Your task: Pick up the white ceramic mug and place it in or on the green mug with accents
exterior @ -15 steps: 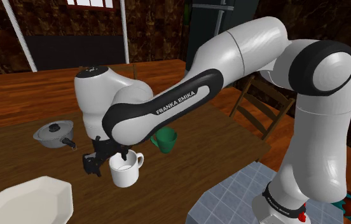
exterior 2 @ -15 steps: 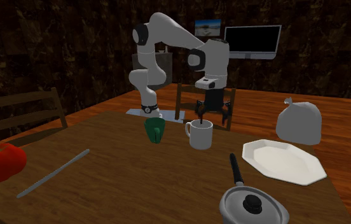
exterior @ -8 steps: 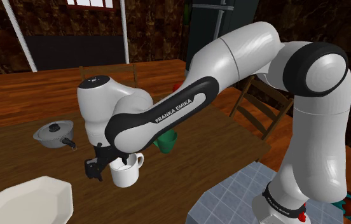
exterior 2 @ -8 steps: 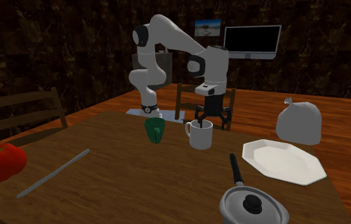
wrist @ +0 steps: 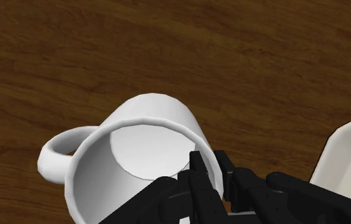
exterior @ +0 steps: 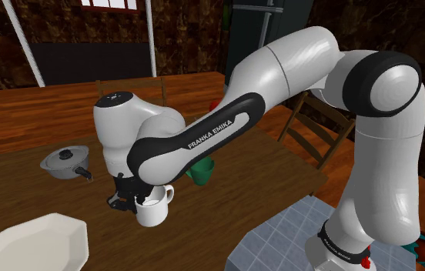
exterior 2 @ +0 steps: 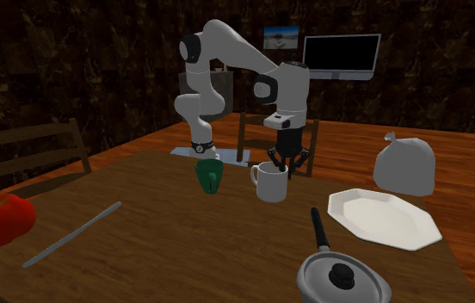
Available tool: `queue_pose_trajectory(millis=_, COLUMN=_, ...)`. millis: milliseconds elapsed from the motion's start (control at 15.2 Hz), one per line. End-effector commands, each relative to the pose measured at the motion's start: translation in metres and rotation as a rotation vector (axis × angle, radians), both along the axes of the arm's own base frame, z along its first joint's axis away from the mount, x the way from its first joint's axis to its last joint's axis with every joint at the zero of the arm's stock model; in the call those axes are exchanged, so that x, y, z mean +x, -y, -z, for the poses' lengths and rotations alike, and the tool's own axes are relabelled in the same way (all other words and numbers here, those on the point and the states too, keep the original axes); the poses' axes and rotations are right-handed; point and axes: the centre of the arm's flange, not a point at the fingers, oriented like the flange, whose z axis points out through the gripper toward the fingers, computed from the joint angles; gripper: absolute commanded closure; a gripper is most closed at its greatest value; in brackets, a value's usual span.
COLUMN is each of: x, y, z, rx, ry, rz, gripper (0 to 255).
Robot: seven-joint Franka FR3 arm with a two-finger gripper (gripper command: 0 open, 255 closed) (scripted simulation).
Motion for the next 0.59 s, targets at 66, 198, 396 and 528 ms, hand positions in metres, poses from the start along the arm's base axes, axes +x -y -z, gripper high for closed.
queue_pose_trajectory(millis=66, x=0.0, y=0.0, z=0.0, rx=0.0, ry=0.0, rz=0.0, gripper=255)
queue_pose_trajectory(millis=198, x=0.0, y=0.0, z=0.0, rx=0.0, ry=0.0, rz=0.0, gripper=255)
queue_pose_trajectory(millis=396, x=0.0, y=0.0, z=-0.005, rx=0.0, ry=0.0, rz=0.0, gripper=255)
queue_pose_trajectory(millis=528, x=0.0, y=0.0, z=-0.016, rx=0.0, ry=0.0, rz=0.0, gripper=255)
